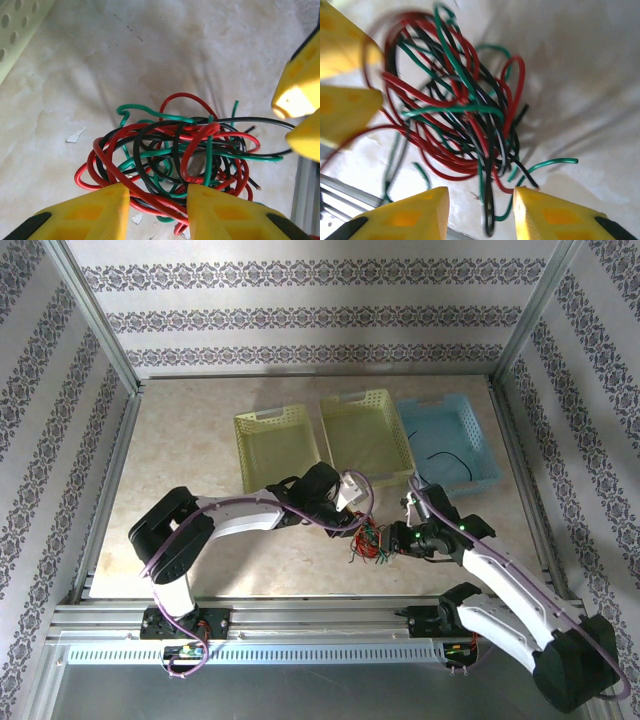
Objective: Untangle the cables
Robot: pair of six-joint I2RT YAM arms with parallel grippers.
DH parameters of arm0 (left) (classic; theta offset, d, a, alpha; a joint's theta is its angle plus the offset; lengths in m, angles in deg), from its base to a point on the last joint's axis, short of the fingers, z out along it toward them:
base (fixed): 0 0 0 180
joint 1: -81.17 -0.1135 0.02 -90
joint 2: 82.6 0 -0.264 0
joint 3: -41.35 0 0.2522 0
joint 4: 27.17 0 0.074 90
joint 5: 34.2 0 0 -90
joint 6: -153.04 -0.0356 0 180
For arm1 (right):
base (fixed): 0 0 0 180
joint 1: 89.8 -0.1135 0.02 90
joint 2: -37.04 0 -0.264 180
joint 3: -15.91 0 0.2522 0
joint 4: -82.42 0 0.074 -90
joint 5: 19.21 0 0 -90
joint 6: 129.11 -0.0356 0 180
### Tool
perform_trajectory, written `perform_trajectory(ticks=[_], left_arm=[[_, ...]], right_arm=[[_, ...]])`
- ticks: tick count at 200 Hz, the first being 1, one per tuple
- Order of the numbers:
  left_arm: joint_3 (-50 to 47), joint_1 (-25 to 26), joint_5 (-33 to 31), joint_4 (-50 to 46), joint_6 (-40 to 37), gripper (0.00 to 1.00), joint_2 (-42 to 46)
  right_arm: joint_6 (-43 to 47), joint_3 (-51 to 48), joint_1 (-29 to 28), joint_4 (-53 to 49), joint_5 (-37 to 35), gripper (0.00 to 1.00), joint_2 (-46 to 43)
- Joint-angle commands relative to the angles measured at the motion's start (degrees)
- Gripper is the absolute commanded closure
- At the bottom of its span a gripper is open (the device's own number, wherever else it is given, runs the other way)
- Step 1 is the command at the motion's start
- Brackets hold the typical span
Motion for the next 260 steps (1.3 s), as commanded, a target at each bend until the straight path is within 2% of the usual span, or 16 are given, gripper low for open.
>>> perform_trajectory(ticks=[1, 34, 50, 104, 154, 183, 219, 260], left_arm=[[1.83, -0.15, 1.85, 0.95, -0.36, 0.65, -1.67], [3.34, -0.02, 2.02, 0.93, -0.17, 0.67, -3.75], [3.77, 0.0, 2.11, 1.13, -0.09, 0.67, -4.32], [5.97, 0.02, 2.91, 2.08, 0.66, 0.68, -6.96], [5.58, -0.06, 3.07, 2.61, 0.87, 0.66, -5.86], [2.89, -0.06, 3.21, 0.45, -1.06, 0.64, -1.81], [-0.38, -0.07, 3.38, -2.14, -4.19, 0.58, 3.91], [1.82, -0.07, 5.14, -4.03, -5.54, 0.57, 1.25]], right_arm=[[-1.58, -1.3, -1.11, 1.63, -0.37, 0.68, 1.28], [-1.14, 0.0, -1.09, 1.91, -4.18, 1.0, 1.05], [-0.6, 0.89, -1.09, 1.93, -3.33, 1.0, -0.53], [1.66, 6.1, -1.18, 7.02, 6.25, 1.0, -5.78], [1.1, 11.37, 0.13, 6.64, 0.27, 1.0, -7.1], [0.27, 10.88, 3.65, 6.1, 5.33, 1.0, -4.9], [1.9, 10.6, 6.22, 5.85, 14.88, 1.0, -0.96], [2.95, 10.03, 8.05, 6.44, 22.73, 1.0, 3.21]])
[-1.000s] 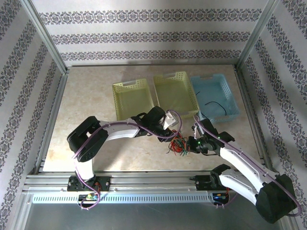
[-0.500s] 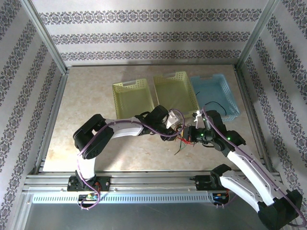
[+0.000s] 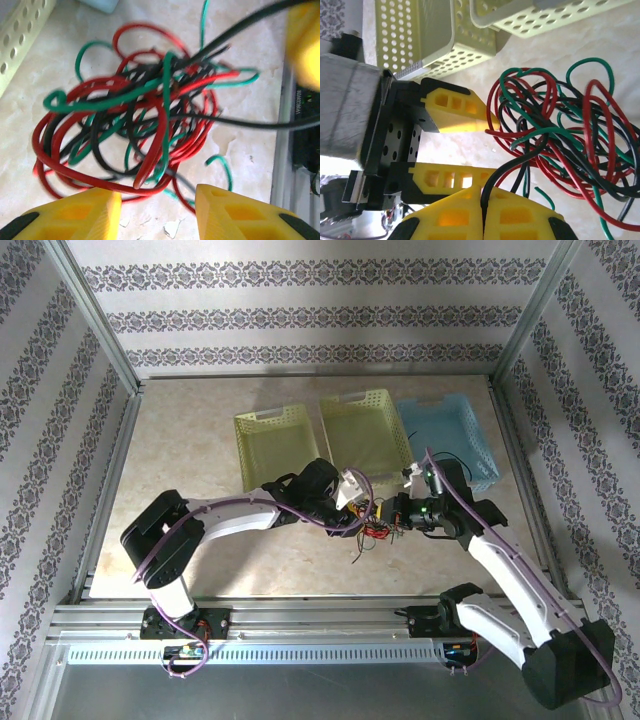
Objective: Untangle the cables
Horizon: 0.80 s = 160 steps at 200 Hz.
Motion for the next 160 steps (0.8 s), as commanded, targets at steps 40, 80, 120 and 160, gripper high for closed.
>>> perform_trajectory(ticks=[40, 80, 120, 160], left_arm=[[3.7, -0.08, 2.72, -0.01, -1.77, 0.58, -6.2], [4.48, -0.17, 1.11, -0.53, -2.43, 0.53, -7.82], [-0.91, -0.85, -1.23, 1.57, -2.23, 0.33, -3.38], [-2.78, -1.66, -0.64, 4.72, 0.09, 0.26, -1.72]], right_arm=[[0.39, -2.23, 1.24, 3.49, 11.14, 1.0, 3.15], [0.01, -2.73, 3.14, 3.22, 10.23, 1.0, 1.88], [0.17, -3.84, 6.21, 3.21, 11.53, 1.0, 1.05], [1.07, -3.88, 6.5, 3.21, 13.26, 1.0, 1.1]])
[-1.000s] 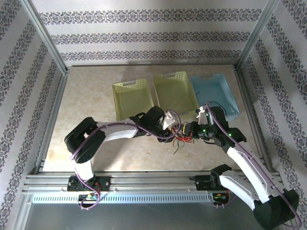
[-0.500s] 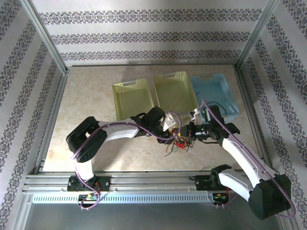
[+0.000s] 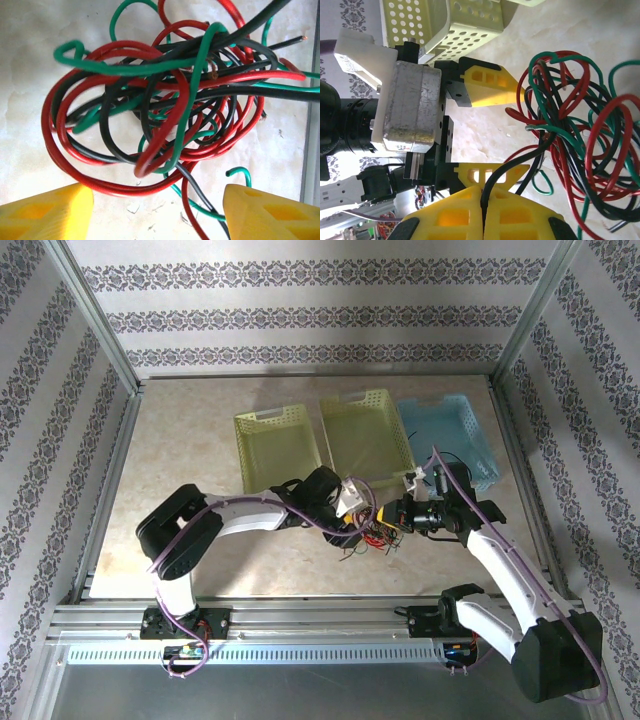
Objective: Untangle the cables
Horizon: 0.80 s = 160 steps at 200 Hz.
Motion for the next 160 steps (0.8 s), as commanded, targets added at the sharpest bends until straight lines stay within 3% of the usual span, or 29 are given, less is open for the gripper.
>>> perform_trajectory(ticks=[1, 60, 103, 119, 141, 160], left_arm=[[-1.19, -1.55, -0.11, 4.33, 1.71, 0.26, 2.39], [1.83, -2.13, 1.32, 6.71, 2.59, 0.22, -0.16], [3.93, -2.13, 2.98, 7.57, 2.84, 0.25, -1.92], [4.55, -2.13, 4.69, 8.22, 4.06, 0.4, -2.63], [4.32, -2.13, 5.18, 9.15, 4.83, 0.79, -3.04], [3.56, -2.1, 4.35, 9.99, 5.54, 0.99, -2.98]], right_arm=[[1.16, -0.3, 0.39, 1.68, 3.0, 1.0, -0.63], [1.33, -0.5, 0.34, 2.69, 8.71, 1.0, -2.81], [-0.1, -0.92, 0.39, 4.36, 10.72, 1.0, -4.74], [-0.6, -0.94, 0.46, 4.97, 10.86, 1.0, -4.93], [-0.69, -0.67, 0.66, 5.2, 10.42, 1.0, -5.01], [-0.95, -0.28, 0.94, 5.76, 9.48, 1.0, -5.6]])
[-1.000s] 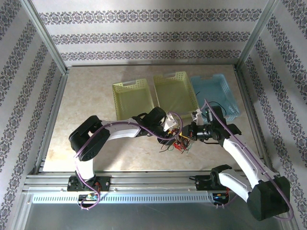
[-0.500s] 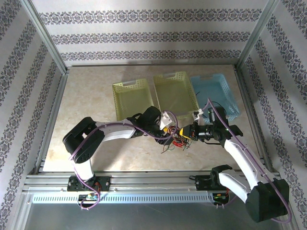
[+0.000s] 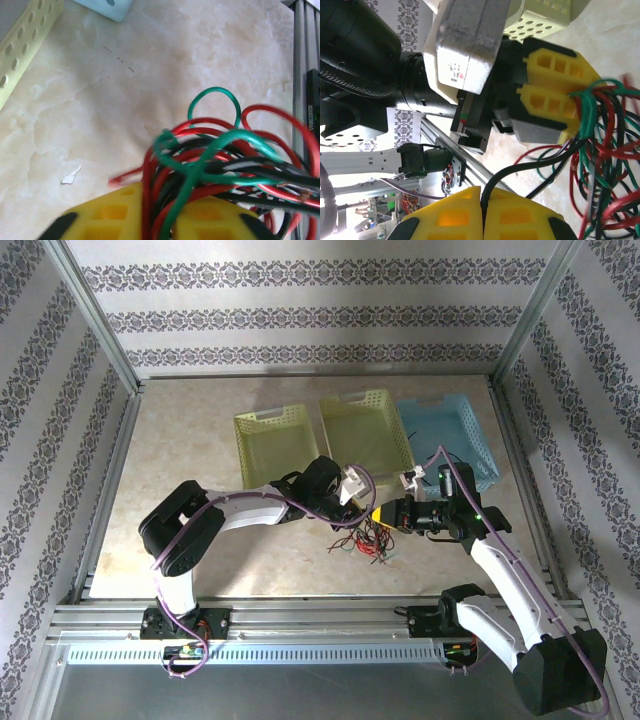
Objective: Untangle the cables
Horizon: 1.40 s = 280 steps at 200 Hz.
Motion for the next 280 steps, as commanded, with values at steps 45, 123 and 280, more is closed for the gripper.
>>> perform_trajectory(ticks=[45, 123, 280], left_arm=[[-2.82, -0.49, -1.44, -0.62, -0.1, 1.0, 1.68], [-12.06, -0.49, -6.89, -5.71, -0.85, 0.89, 7.72], [-15.62, -0.49, -16.52, -8.18, 1.68, 1.0, 10.92]], right_arm=[[0.55, 3.15, 3.27, -0.01, -8.99, 1.0, -4.85], [-0.85, 6.99, 6.47, -0.87, -41.8, 1.0, -12.78], [11.95, 20.68, 6.86, 6.7, -66.84, 1.0, -12.23]])
